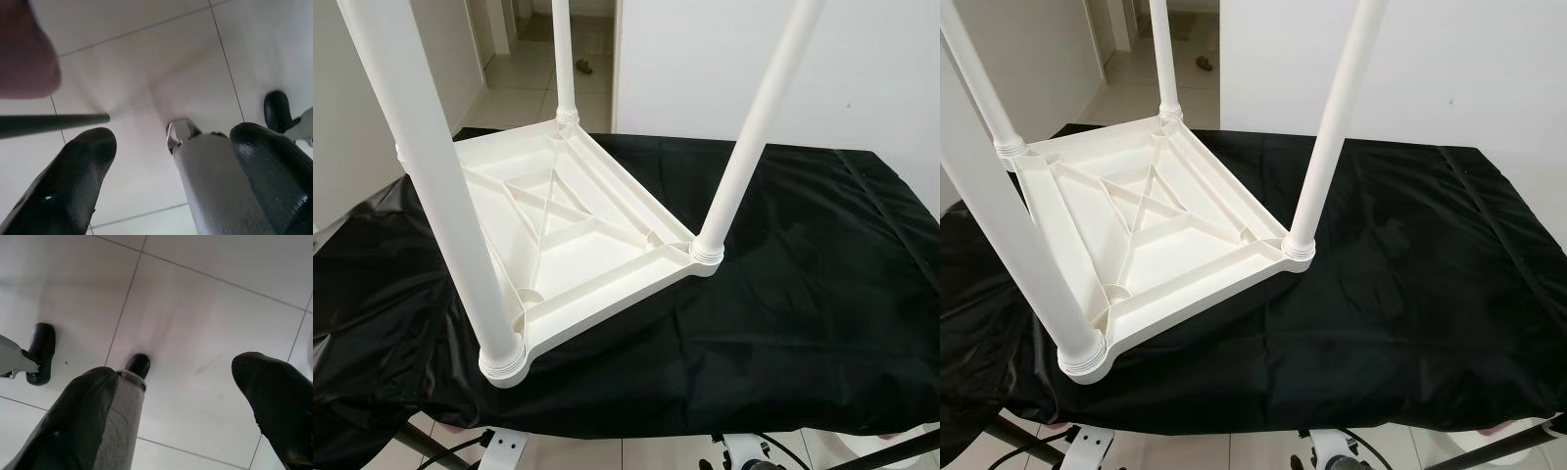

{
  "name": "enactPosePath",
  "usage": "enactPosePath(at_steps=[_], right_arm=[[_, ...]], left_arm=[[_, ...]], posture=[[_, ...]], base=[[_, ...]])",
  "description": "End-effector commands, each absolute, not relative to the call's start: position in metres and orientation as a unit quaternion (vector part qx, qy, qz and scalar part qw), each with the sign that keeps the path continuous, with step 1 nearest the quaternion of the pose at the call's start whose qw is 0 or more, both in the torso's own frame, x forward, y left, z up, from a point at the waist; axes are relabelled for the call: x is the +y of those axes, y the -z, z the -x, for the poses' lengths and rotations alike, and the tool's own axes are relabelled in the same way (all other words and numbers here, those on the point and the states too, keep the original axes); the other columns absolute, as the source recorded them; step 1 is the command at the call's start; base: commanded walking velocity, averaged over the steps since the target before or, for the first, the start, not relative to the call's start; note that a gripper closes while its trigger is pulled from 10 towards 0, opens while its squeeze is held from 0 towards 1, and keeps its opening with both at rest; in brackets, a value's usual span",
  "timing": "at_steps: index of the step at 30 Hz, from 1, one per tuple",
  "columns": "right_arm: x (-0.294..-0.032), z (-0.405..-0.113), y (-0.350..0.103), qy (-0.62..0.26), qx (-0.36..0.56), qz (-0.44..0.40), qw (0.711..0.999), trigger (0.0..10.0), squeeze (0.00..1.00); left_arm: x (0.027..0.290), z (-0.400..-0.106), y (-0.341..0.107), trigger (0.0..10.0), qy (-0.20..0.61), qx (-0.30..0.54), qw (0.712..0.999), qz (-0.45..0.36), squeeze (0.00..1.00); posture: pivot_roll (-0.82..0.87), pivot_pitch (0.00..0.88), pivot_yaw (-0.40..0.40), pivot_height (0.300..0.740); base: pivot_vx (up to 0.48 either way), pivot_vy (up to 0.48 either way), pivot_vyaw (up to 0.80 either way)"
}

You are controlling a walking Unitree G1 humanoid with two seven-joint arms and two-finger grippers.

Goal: Building children table

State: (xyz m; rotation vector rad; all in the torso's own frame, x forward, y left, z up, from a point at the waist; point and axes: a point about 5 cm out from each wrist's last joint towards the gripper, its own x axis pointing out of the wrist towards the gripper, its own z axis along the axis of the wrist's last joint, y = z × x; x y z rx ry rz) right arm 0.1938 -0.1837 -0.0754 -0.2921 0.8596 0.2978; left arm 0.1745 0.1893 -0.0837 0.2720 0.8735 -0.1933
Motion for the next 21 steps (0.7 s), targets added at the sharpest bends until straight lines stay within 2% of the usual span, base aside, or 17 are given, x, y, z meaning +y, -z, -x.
enactPosePath(at_steps=[1, 8, 15, 21], right_arm=[[-0.18, -0.195, 0.075, -0.16, 0.409, 0.147, 0.886, 10.0, 0.0], [-0.147, -0.203, 0.069, -0.271, 0.371, 0.167, 0.872, 10.0, 0.0], [-0.132, -0.206, 0.066, -0.325, 0.352, 0.177, 0.86, 10.0, 0.0], [-0.115, -0.196, 0.067, -0.402, 0.341, 0.162, 0.834, 10.0, 0.0]], left_arm=[[0.186, -0.173, 0.084, 10.0, 0.101, 0.42, 0.892, -0.133, 0.0], [0.193, -0.173, 0.084, 10.0, 0.075, 0.42, 0.896, -0.126, 0.0], [0.195, -0.175, 0.082, 10.0, 0.076, 0.412, 0.899, -0.128, 0.0], [0.192, -0.175, 0.082, 10.0, 0.085, 0.405, 0.901, -0.13, 0.0]], posture=[[0.11, 0.0, -0.058, 0.74], [0.13, 0.009, -0.069, 0.74], [0.15, 0.02, -0.069, 0.74], [0.15, 0.031, -0.06, 0.74]], base=[[0.0, 0.0, 0.0], [0.0, 0.0, 0.0], [0.0, 0.0, 0.0], [0.0, 0.0, 0.0]])
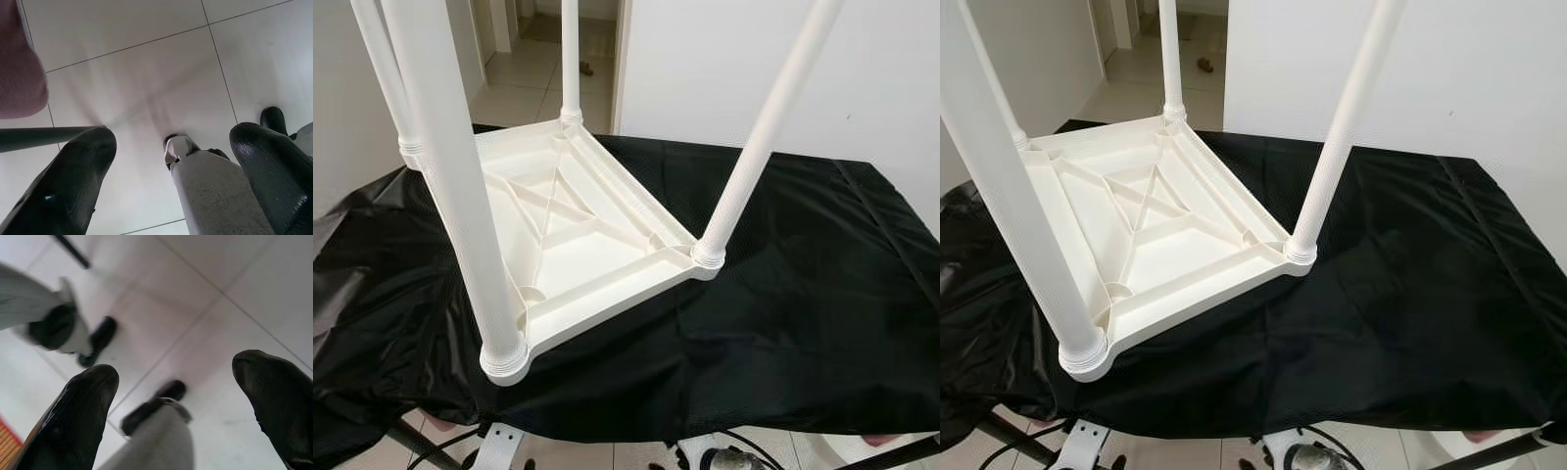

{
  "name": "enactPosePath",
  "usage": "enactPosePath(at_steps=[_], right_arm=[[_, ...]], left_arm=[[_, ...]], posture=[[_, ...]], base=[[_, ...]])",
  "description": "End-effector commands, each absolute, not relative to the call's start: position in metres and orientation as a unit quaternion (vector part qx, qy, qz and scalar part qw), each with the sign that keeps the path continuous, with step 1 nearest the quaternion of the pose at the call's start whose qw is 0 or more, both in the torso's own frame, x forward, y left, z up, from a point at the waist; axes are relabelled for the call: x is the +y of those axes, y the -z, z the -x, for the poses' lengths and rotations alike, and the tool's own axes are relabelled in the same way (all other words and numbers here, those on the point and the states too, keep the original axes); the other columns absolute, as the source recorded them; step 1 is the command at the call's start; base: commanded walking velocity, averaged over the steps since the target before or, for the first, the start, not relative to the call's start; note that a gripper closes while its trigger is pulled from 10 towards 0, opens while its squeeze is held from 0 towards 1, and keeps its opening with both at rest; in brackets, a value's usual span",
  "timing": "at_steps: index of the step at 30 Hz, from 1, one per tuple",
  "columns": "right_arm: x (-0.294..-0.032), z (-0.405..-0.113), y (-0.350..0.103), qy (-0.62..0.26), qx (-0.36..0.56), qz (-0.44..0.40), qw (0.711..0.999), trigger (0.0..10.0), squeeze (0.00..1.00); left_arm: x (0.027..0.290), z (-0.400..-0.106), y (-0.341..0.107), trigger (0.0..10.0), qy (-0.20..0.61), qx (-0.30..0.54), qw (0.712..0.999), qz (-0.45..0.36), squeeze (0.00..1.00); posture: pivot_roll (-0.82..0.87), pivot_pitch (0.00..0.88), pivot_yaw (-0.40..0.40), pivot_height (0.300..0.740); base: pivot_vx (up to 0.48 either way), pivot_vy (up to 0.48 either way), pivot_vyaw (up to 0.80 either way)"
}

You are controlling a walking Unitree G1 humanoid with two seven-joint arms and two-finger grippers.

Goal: Building children table

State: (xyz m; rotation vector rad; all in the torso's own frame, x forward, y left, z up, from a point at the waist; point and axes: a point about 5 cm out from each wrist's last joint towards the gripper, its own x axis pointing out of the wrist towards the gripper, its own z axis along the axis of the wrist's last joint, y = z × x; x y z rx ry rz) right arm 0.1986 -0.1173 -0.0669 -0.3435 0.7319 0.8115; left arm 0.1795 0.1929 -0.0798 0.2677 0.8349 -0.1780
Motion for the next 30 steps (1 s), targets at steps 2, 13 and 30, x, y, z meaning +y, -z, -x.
enactPosePath(at_steps=[2, 13, 30], right_arm=[[-0.107, -0.194, 0.065, -0.43, 0.33, 0.149, 0.827, 10.0, 0.0], [-0.092, -0.178, 0.062, -0.55, 0.283, 0.181, 0.764, 10.0, 0.0], [-0.085, -0.18, 0.042, -0.646, 0.145, 0.266, 0.701, 10.0, 0.0]], left_arm=[[0.192, -0.174, 0.082, 10.0, 0.089, 0.406, 0.9, -0.133, 0.0], [0.2, -0.179, 0.079, 10.0, 0.092, 0.403, 0.899, -0.145, 0.0], [0.203, -0.178, 0.079, 10.0, 0.089, 0.407, 0.897, -0.151, 0.0]], posture=[[0.15, 0.038, -0.05, 0.74], [0.14, 0.061, -0.027, 0.74], [0.12, 0.055, -0.025, 0.74]], base=[[0.0, 0.0, 0.0], [0.0, 0.0, 0.0], [0.0, 0.0, 0.0]])
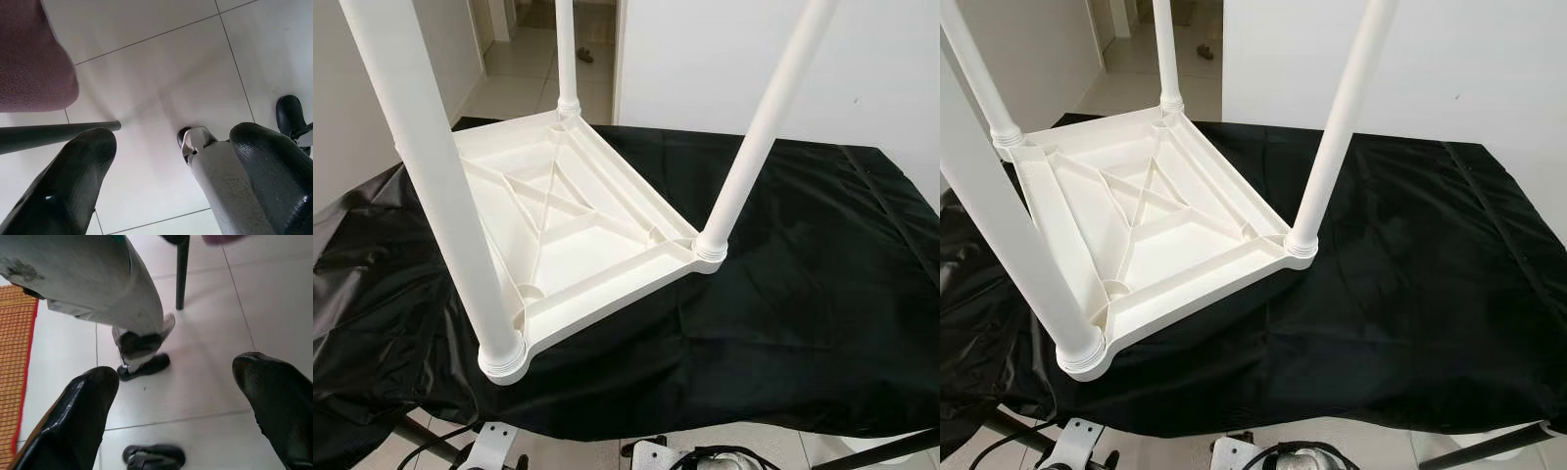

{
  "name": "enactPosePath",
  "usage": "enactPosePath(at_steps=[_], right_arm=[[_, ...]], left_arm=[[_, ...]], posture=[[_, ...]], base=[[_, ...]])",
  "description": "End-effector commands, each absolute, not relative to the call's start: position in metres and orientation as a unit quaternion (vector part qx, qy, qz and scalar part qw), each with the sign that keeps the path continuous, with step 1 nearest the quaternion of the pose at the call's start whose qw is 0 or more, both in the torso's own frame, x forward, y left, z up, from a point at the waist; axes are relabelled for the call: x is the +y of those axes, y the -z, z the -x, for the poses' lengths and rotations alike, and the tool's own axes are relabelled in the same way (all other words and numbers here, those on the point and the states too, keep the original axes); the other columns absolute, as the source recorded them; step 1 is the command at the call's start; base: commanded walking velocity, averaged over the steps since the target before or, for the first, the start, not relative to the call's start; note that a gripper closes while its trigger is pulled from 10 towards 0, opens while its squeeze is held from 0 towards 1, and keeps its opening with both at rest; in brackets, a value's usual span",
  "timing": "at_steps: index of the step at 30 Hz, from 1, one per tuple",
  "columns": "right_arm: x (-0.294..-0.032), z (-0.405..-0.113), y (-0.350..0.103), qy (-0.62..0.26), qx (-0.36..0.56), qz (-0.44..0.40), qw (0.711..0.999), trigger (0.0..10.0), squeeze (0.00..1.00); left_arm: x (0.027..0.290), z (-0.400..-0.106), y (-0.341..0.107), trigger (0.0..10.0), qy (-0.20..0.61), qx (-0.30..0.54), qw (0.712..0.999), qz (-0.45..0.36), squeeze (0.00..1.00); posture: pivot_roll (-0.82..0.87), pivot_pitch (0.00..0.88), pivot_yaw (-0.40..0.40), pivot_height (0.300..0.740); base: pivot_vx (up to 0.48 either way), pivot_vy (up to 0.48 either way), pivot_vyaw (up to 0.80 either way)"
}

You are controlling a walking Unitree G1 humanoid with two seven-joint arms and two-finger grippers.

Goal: Building children table

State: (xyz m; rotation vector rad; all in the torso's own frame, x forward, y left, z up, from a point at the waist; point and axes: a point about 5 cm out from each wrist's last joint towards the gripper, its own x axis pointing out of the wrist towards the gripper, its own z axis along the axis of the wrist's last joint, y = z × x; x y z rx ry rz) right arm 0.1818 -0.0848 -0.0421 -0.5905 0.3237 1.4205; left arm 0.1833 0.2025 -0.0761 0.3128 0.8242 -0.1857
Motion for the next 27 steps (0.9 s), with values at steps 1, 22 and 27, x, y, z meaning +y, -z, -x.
enactPosePath(at_steps=[1, 22, 27], right_arm=[[-0.085, -0.181, 0.041, -0.648, 0.137, 0.268, 0.699, 10.0, 0.0], [-0.067, -0.201, -0.035, -0.659, -0.076, 0.167, 0.729, 10.0, 0.0], [-0.067, -0.191, -0.037, -0.682, -0.062, 0.139, 0.716, 10.0, 0.0]], left_arm=[[0.203, -0.178, 0.079, 10.0, 0.089, 0.407, 0.896, -0.151, 0.0], [0.206, -0.182, 0.077, 10.0, 0.108, 0.408, 0.89, -0.174, 0.0], [0.206, -0.179, 0.078, 10.0, 0.111, 0.413, 0.886, -0.178, 0.0]], posture=[[0.12, 0.055, -0.025, 0.74], [0.13, 0.055, -0.001, 0.74], [0.13, 0.061, -0.008, 0.74]], base=[[0.0, 0.0, 0.0], [0.0, 0.0, 0.0], [0.0, 0.0, 0.0]])
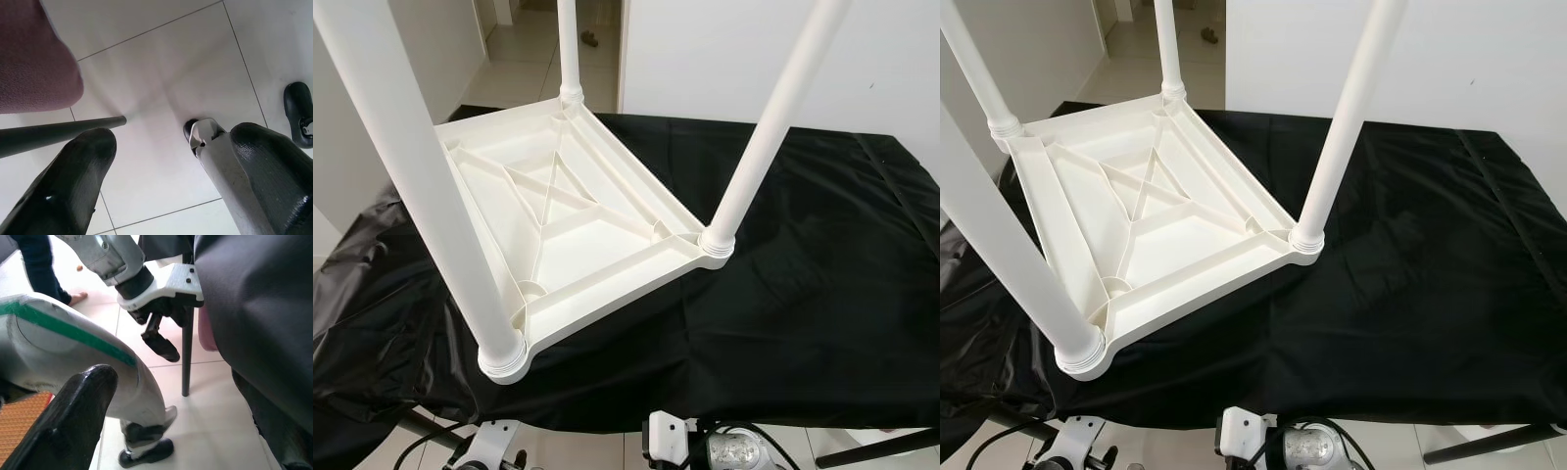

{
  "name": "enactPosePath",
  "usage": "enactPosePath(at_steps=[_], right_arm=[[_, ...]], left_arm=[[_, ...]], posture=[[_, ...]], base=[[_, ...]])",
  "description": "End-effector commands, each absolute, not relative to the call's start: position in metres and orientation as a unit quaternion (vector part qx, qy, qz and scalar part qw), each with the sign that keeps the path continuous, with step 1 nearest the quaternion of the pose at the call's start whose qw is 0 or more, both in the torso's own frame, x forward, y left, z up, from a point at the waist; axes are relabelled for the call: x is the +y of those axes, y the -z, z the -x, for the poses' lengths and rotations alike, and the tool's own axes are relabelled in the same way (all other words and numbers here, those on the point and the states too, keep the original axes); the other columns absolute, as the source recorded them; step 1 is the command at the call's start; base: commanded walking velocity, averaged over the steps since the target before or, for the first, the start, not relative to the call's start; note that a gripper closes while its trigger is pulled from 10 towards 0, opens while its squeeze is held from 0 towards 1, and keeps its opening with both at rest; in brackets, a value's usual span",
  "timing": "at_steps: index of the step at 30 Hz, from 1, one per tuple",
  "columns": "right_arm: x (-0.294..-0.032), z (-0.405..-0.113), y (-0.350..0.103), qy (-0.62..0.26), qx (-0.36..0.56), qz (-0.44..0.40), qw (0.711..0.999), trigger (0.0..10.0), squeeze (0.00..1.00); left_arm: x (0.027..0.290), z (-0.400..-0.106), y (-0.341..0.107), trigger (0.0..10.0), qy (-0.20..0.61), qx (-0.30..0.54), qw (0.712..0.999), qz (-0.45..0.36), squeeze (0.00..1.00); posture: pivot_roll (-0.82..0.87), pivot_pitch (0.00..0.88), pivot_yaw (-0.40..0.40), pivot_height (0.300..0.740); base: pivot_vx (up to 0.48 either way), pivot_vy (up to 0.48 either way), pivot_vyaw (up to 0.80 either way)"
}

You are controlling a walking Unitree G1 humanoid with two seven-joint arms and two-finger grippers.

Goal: Building children table

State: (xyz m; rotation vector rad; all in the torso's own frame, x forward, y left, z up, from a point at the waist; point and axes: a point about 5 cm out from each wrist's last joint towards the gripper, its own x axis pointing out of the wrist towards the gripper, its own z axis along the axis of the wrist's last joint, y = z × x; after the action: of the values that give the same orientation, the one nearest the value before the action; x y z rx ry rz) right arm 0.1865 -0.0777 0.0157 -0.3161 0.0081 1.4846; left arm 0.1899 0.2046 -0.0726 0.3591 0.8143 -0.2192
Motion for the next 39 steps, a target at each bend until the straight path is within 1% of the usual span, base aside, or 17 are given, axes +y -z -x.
enactPosePath(at_steps=[1, 7, 8, 10, 13, 19, 22, 25, 27, 28, 29, 30, 31, 33, 36, 37, 39], right_arm=[[-0.067, -0.191, -0.037, -0.682, -0.062, 0.139, 0.716, 10.0, 0.0], [-0.071, -0.183, -0.034, -0.701, -0.034, 0.116, 0.702, 10.0, 0.0], [-0.07, -0.18, -0.041, -0.713, -0.025, 0.09, 0.695, 10.0, 0.0], [-0.07, -0.179, -0.043, -0.716, -0.024, 0.081, 0.693, 10.0, 0.0], [-0.067, -0.174, -0.054, -0.735, -0.017, 0.05, 0.676, 10.0, 0.0], [-0.067, -0.173, -0.058, -0.742, -0.014, 0.045, 0.669, 10.0, 0.0], [-0.069, -0.173, -0.066, -0.759, -0.014, 0.043, 0.65, 10.0, 0.0], [-0.07, -0.175, -0.072, -0.764, -0.019, 0.048, 0.644, 10.0, 0.0], [-0.07, -0.194, -0.088, -0.739, -0.047, 0.061, 0.669, 10.0, 0.0], [-0.07, -0.194, -0.088, -0.739, -0.047, 0.061, 0.669, 10.0, 0.0], [-0.07, -0.205, -0.095, -0.719, -0.063, 0.063, 0.689, 10.0, 0.0], [-0.07, -0.205, -0.095, -0.719, -0.063, 0.063, 0.689, 10.0, 0.0], [-0.07, -0.213, -0.1, -0.706, -0.072, 0.061, 0.702, 10.0, 0.0], [-0.07, -0.213, -0.1, -0.706, -0.072, 0.061, 0.702, 10.0, 0.0], [-0.069, -0.24, -0.126, -0.63, -0.125, 0.044, 0.765, 10.0, 0.0], [-0.069, -0.24, -0.126, -0.63, -0.125, 0.044, 0.765, 10.0, 0.0], [-0.07, -0.25, -0.138, -0.577, -0.15, 0.024, 0.803, 10.0, 0.0]], left_arm=[[0.206, -0.179, 0.078, 10.0, 0.111, 0.413, 0.886, -0.178, 0.0], [0.206, -0.175, 0.08, 10.0, 0.111, 0.417, 0.885, -0.178, 0.0], [0.207, -0.173, 0.081, 10.0, 0.111, 0.42, 0.883, -0.178, 0.0], [0.207, -0.172, 0.081, 10.0, 0.111, 0.421, 0.882, -0.178, 0.0], [0.208, -0.17, 0.082, 10.0, 0.112, 0.424, 0.88, -0.181, 0.0], [0.209, -0.17, 0.082, 10.0, 0.111, 0.425, 0.88, -0.182, 0.0], [0.212, -0.171, 0.081, 10.0, 0.107, 0.425, 0.88, -0.183, 0.0], [0.213, -0.172, 0.081, 10.0, 0.105, 0.425, 0.88, -0.184, 0.0], [0.214, -0.173, 0.08, 10.0, 0.103, 0.426, 0.88, -0.185, 0.0], [0.214, -0.173, 0.08, 10.0, 0.103, 0.426, 0.88, -0.185, 0.0], [0.213, -0.173, 0.08, 10.0, 0.103, 0.427, 0.879, -0.185, 0.0], [0.213, -0.173, 0.08, 10.0, 0.103, 0.427, 0.879, -0.185, 0.0], [0.213, -0.174, 0.08, 10.0, 0.104, 0.427, 0.879, -0.185, 0.0], [0.213, -0.174, 0.08, 10.0, 0.104, 0.427, 0.879, -0.185, 0.0], [0.21, -0.177, 0.079, 10.0, 0.107, 0.425, 0.879, -0.185, 0.0], [0.21, -0.177, 0.079, 10.0, 0.107, 0.425, 0.879, -0.185, 0.0], [0.208, -0.179, 0.079, 10.0, 0.105, 0.425, 0.88, -0.185, 0.0]], posture=[[0.13, 0.061, -0.008, 0.74], [0.14, 0.069, -0.009, 0.74], [0.14, 0.073, -0.008, 0.74], [0.14, 0.073, -0.008, 0.74], [0.15, 0.079, -0.006, 0.74], [0.15, 0.083, -0.005, 0.74], [0.15, 0.086, -0.004, 0.74], [0.14, 0.085, -0.004, 0.74], [0.14, 0.074, -0.002, 0.74], [0.14, 0.074, -0.002, 0.74], [0.13, 0.067, -0.002, 0.74], [0.13, 0.067, -0.002, 0.74], [0.13, 0.064, -0.002, 0.74], [0.13, 0.064, -0.002, 0.74], [0.12, 0.043, -0.005, 0.74], [0.12, 0.043, -0.005, 0.74], [0.11, 0.032, -0.011, 0.74]], base=[[0.0, 0.0, 0.0], [0.0, 0.0, 0.0], [0.0, 0.0, 0.0], [0.0, 0.0, 0.0], [0.0, 0.0, 0.0], [0.0, 0.0, 0.0], [0.0, 0.0, 0.0], [0.0, 0.0, 0.0], [0.0, 0.0, 0.0], [0.0, 0.0, 0.0], [0.0, 0.0, 0.0], [0.0, 0.0, 0.0], [0.0, 0.0, 0.0], [0.0, 0.0, 0.0], [0.0, 0.0, 0.0], [0.0, 0.0, 0.0], [0.0, 0.0, 0.0]])
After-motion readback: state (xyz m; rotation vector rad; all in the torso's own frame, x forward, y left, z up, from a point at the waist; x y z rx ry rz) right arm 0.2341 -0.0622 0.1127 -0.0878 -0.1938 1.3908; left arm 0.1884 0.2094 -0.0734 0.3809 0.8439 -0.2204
